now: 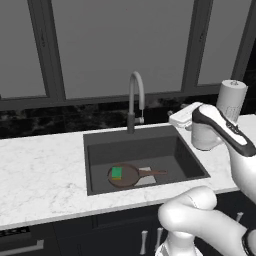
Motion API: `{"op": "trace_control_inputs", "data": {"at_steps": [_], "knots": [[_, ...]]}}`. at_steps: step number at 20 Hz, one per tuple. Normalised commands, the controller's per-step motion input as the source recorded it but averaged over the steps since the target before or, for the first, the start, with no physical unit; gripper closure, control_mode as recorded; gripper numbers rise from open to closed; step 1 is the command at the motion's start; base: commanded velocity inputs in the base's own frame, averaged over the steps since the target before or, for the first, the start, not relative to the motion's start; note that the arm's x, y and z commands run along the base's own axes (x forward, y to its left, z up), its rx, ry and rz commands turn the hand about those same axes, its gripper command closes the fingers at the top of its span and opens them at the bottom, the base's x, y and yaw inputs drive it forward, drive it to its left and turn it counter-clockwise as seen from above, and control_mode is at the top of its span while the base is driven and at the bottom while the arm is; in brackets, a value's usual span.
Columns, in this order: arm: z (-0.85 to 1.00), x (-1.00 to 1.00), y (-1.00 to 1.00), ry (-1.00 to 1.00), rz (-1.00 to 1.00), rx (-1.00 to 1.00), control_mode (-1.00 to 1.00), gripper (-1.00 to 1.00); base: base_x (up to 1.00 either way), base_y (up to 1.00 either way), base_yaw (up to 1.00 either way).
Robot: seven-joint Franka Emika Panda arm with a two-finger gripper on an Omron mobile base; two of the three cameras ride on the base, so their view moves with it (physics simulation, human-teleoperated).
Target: Pick the pan and sponge and place them into the sink. Then turn on the water.
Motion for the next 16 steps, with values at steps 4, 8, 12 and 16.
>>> {"op": "trace_control_inputs", "data": {"at_steps": [4, 8, 12, 16], "knots": [[-0.34, 0.33, 0.0, -0.02, 0.0, 0.07, -1.0, -1.0, 0.0, 0.0, 0.0], [-0.27, 0.36, 0.0, 0.0, 0.0, 0.08, -1.0, -1.0, 0.0, 0.0, 0.0], [-0.28, 0.4, 0.0, 0.0, 0.0, 0.01, -1.0, -1.0, 0.0, 0.0, 0.0], [-0.28, 0.38, 0.0, 0.0, 0.0, 0.0, -1.0, -1.0, 0.0, 0.0, 0.0]]}}
